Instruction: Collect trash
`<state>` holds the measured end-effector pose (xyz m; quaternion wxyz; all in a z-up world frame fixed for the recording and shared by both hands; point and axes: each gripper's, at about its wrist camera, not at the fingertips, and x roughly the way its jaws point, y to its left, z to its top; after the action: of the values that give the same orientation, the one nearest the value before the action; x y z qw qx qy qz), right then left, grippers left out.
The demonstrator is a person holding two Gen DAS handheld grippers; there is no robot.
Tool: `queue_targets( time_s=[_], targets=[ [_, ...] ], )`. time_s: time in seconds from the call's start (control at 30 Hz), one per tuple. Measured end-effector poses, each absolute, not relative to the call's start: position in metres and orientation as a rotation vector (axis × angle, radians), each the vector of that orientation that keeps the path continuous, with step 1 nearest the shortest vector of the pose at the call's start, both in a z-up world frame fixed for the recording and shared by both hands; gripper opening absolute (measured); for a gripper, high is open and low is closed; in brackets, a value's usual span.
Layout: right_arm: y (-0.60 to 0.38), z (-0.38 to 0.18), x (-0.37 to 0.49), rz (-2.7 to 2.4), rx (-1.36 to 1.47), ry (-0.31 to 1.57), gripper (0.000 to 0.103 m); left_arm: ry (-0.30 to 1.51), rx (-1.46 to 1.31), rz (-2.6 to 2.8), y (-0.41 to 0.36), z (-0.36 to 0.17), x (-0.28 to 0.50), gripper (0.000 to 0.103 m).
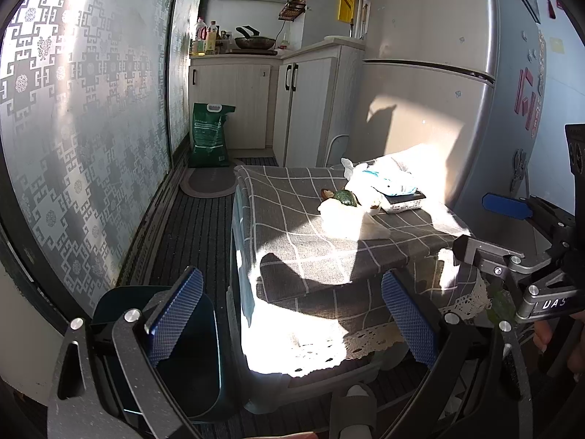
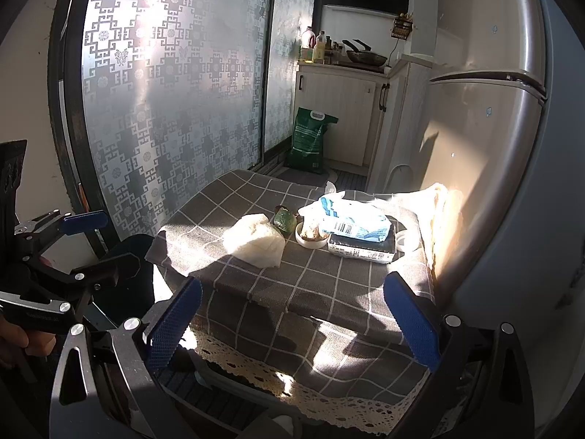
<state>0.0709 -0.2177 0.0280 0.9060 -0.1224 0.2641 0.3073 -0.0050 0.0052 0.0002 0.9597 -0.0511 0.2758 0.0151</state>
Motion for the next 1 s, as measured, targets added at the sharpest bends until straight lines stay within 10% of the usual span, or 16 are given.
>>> queue_targets(
  time_s=[1.0],
  targets=[
    [-0.2163, 0.0283, 0.0701, 0.636, -0.254, 0.546, 0.1, 0.56, -0.106, 0.032, 0.0042, -0.0007, -0.0035, 0.1]
  ],
)
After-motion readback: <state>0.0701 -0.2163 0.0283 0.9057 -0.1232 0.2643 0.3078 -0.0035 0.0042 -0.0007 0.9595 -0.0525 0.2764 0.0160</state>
